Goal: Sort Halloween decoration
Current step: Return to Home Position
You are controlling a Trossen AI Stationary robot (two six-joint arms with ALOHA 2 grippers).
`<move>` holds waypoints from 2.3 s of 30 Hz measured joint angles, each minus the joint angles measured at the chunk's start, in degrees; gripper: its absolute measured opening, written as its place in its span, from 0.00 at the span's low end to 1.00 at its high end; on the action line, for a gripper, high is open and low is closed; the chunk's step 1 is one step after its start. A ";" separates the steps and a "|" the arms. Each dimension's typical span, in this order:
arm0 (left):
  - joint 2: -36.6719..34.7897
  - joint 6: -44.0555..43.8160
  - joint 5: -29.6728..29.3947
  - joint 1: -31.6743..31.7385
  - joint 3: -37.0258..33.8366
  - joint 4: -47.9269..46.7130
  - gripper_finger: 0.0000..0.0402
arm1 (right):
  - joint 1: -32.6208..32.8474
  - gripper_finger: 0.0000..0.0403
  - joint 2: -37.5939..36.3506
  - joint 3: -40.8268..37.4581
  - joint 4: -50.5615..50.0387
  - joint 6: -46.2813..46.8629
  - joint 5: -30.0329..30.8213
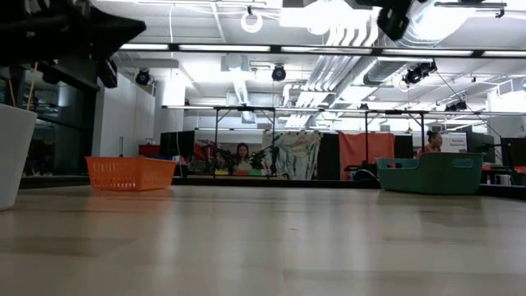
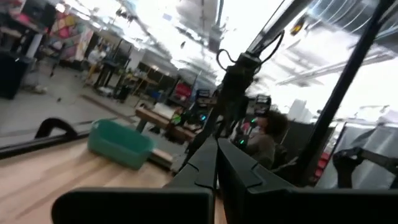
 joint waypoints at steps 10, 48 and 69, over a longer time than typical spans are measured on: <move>0.09 -1.92 0.31 -0.04 0.00 -5.41 0.00 | -0.39 0.00 -21.28 -25.23 19.71 -2.35 5.75; 0.11 -1.92 0.40 -0.07 0.02 -9.17 0.00 | -2.20 0.00 -50.32 -51.52 22.39 -12.26 5.77; -15.11 -1.92 0.16 0.02 0.20 -16.24 0.00 | -1.63 0.00 -53.58 -51.56 23.94 -12.70 5.62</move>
